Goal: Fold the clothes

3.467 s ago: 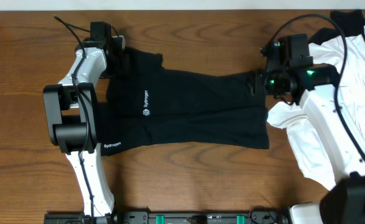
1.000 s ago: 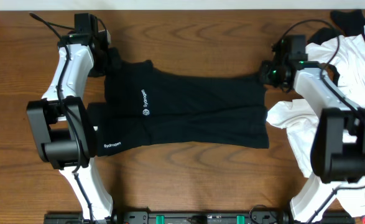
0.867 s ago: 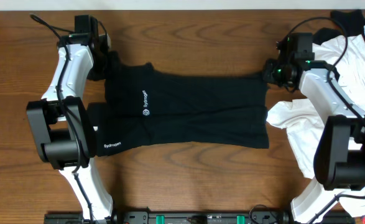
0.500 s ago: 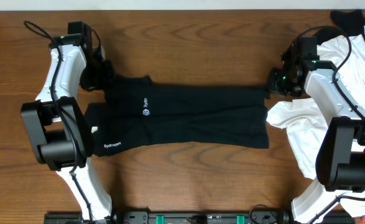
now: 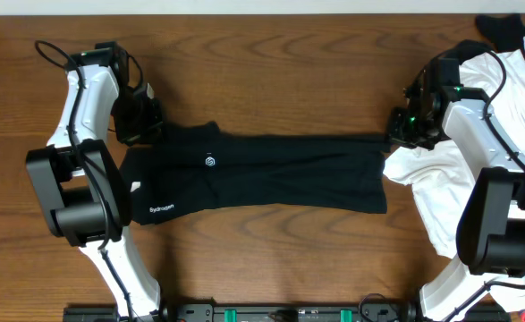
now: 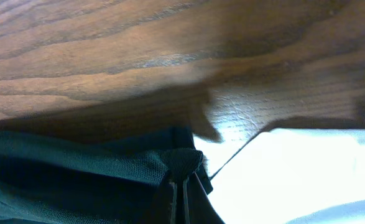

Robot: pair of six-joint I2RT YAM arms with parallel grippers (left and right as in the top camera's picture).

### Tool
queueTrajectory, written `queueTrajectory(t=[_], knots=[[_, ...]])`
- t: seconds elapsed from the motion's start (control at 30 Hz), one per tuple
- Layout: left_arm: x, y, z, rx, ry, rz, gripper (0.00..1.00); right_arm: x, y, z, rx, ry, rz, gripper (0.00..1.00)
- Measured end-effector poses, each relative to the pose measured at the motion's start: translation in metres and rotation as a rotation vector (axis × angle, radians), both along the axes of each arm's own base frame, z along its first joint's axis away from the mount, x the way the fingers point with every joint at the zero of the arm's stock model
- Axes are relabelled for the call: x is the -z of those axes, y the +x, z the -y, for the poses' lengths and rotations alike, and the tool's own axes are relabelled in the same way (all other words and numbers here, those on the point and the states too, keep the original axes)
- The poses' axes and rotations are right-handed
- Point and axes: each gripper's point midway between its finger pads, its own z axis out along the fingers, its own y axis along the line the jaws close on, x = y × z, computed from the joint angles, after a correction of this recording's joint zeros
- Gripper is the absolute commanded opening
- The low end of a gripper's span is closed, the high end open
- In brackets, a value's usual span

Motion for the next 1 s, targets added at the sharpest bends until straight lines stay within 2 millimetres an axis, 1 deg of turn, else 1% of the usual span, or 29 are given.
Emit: queueTrajectory(t=[0.07, 0.2, 0.33, 0.6, 0.8, 1.0], knots=[[-0.004, -0.002, 0.001, -0.007, -0.014, -0.001, 0.06, 0.0, -0.002, 0.005, 0.013, 0.001, -0.007, 0.01], [-0.016, -0.005, -0.004, -0.029, -0.027, 0.014, 0.06, 0.001, -0.005, 0.019, 0.052, 0.006, -0.023, 0.01], [-0.027, -0.015, -0.008, -0.055, -0.046, -0.002, 0.06, 0.002, -0.012, 0.026, 0.069, 0.013, -0.051, 0.01], [-0.032, -0.031, -0.004, -0.063, -0.073, -0.069, 0.06, 0.003, -0.021, 0.024, 0.051, 0.017, -0.082, 0.01], [-0.033, -0.039, -0.002, -0.064, -0.08, -0.104, 0.06, 0.001, -0.031, 0.015, -0.005, 0.063, -0.108, 0.01], [-0.033, -0.05, -0.008, -0.056, -0.038, -0.152, 0.06, 0.0, -0.044, 0.009, -0.063, 0.089, -0.147, 0.01]])
